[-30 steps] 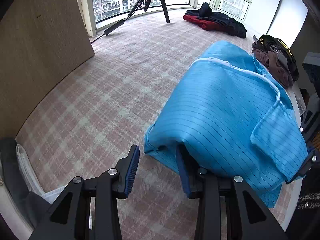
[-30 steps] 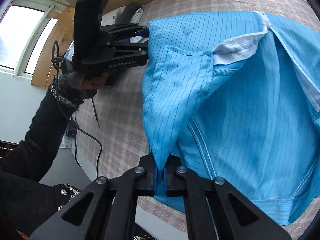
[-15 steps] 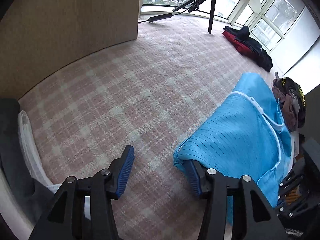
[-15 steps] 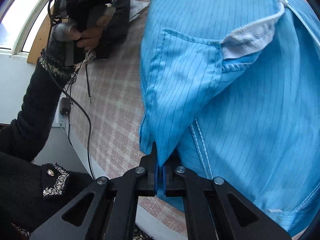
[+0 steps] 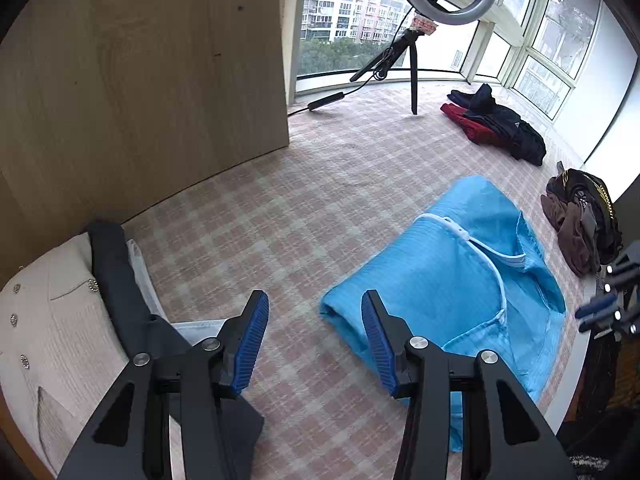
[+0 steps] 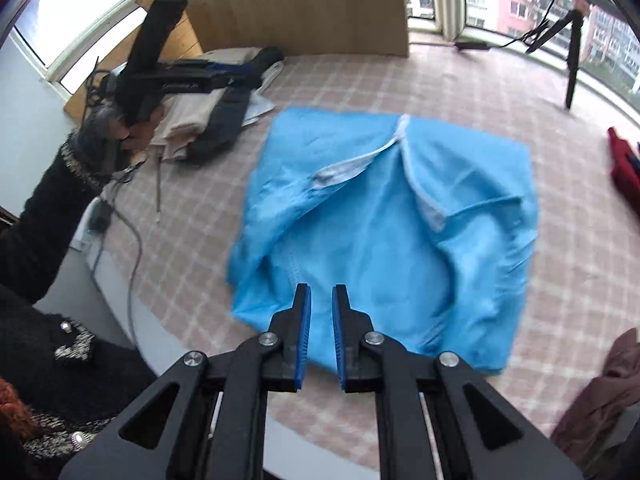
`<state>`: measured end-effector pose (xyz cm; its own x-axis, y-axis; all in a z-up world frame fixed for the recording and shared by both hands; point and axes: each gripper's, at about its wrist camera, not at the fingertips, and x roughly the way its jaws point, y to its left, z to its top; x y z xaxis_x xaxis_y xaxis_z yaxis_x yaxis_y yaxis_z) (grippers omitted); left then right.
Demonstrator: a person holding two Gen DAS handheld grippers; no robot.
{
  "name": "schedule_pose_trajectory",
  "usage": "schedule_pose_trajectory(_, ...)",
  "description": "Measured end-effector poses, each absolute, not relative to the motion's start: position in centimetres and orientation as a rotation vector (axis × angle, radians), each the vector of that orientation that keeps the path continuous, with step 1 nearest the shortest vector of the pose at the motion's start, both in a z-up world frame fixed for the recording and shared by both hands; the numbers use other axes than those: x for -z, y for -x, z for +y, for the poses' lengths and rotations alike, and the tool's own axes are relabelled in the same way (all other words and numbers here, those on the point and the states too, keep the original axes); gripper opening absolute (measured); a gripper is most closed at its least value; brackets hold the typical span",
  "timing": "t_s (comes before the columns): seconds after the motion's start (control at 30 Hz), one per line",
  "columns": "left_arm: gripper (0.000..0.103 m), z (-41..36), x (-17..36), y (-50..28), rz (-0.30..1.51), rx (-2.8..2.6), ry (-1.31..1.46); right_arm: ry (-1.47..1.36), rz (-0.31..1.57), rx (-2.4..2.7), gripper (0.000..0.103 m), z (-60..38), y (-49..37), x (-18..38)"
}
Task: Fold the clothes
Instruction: 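Open the right gripper and withdraw both grippers from the folded coat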
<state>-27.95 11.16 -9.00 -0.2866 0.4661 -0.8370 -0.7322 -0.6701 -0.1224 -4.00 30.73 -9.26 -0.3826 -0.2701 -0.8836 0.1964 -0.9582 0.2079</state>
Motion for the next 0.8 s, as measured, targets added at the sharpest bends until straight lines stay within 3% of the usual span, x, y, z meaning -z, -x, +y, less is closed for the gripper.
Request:
schedule_pose_trajectory(0.13, 0.046, 14.3, 11.6, 26.6, 0.305, -1.954, 1.248, -1.613, -0.061, 2.327, 0.012, 32.0, 7.0, 12.2)
schedule_pose_trajectory(0.33, 0.046, 16.1, 13.9, 24.1, 0.375, -2.005, 1.307, -1.636, -0.109, 2.197, 0.012, 32.1, 7.3, 14.3)
schedule_pose_trajectory(0.57, 0.047, 16.2, 13.4, 22.9, 0.358, -2.064, 1.361, -1.630, -0.121, 2.309, 0.013, 33.7, 8.4, 11.0)
schedule_pose_trajectory(0.7, 0.047, 16.6, 11.1, 22.8, 0.364, -2.092, 1.346, -1.568, -0.032, 2.406, 0.022, 34.7, 9.2, 8.0)
schedule_pose_trajectory(0.8, 0.047, 16.5, 8.9, 22.9, 0.345, -2.106, 1.343, -1.542, 0.006, 2.449, 0.022, 35.7, 10.3, 5.9)
